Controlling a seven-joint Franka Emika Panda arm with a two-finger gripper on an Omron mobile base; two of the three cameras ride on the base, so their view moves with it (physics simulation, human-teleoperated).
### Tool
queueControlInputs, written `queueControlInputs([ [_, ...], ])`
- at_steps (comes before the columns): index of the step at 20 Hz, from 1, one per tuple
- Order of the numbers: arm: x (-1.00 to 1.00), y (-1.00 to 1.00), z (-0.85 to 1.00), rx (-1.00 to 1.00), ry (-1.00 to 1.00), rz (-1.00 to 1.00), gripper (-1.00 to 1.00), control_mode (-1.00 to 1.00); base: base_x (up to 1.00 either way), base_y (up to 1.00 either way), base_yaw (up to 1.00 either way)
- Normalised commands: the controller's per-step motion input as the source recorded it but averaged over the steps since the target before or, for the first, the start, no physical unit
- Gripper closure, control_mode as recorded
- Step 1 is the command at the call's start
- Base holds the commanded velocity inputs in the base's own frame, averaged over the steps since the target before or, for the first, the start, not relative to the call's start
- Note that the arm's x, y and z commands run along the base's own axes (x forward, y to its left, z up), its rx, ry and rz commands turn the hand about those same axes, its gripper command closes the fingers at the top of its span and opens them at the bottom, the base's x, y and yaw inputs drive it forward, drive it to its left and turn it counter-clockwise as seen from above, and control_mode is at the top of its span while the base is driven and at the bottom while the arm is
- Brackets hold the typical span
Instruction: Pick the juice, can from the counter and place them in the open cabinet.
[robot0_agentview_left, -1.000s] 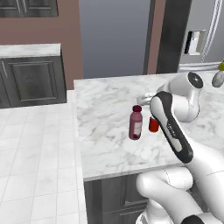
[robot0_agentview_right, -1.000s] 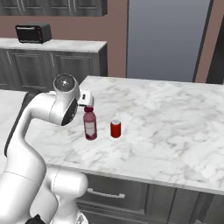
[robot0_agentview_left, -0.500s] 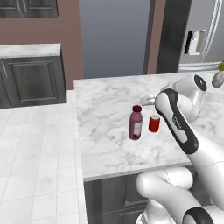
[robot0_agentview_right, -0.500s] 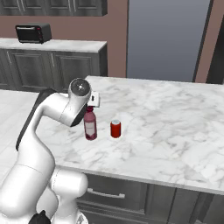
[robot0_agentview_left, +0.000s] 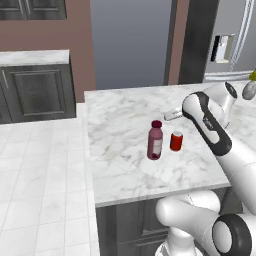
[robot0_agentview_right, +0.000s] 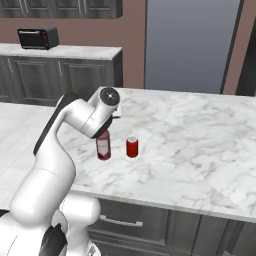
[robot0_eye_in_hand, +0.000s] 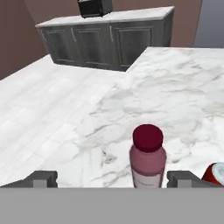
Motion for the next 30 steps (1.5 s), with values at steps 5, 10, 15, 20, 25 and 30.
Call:
queueControlInputs([
  [5, 0.14, -0.01, -0.3, -0.06, 0.0, 0.07, -1.0, -1.0, 0.0, 0.0, 0.0],
  [10, 0.0, -0.09, -0.39, -0.02, -0.05, 0.01, -1.0, -1.0, 0.0, 0.0, 0.0],
  [15, 0.0, 0.0, -0.37, 0.0, -0.08, 0.01, -1.0, -1.0, 0.0, 0.0, 0.0],
  [20, 0.0, 0.0, -0.42, 0.0, -0.13, 0.06, -1.0, -1.0, 0.0, 0.0, 0.0],
  [25, 0.0, 0.0, -0.49, 0.0, -0.12, 0.1, -1.0, -1.0, 0.0, 0.0, 0.0],
  [30, 0.0, 0.0, -0.11, 0.0, -0.14, 0.13, -1.0, -1.0, 0.0, 0.0, 0.0],
])
